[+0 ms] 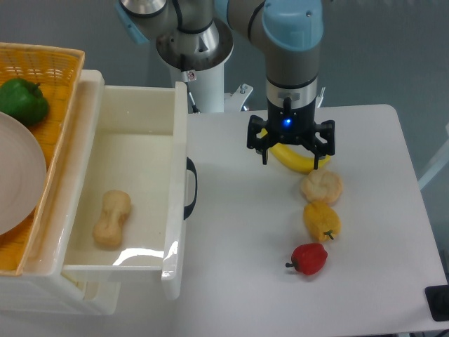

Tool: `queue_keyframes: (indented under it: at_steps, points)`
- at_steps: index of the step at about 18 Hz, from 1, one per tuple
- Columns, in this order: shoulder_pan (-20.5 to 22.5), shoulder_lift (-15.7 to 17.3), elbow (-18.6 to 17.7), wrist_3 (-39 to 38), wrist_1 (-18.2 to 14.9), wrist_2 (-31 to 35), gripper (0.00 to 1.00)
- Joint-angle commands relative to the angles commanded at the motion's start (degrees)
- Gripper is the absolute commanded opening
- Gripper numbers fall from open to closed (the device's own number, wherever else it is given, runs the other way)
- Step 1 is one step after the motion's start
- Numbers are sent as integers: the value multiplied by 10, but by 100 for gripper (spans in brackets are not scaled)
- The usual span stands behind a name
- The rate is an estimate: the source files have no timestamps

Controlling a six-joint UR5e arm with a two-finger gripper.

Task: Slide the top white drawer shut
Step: 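Raise the open gripper up from above the banana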

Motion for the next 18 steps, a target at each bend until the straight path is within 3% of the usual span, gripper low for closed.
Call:
queue_keyframes:
  at_steps: [6,9,18]
  points:
    - [3,-15,0,0,2,3,100]
    - [2,-13,-22,-2,4,4,100]
    - [7,-23,-38,-40,3,4,100]
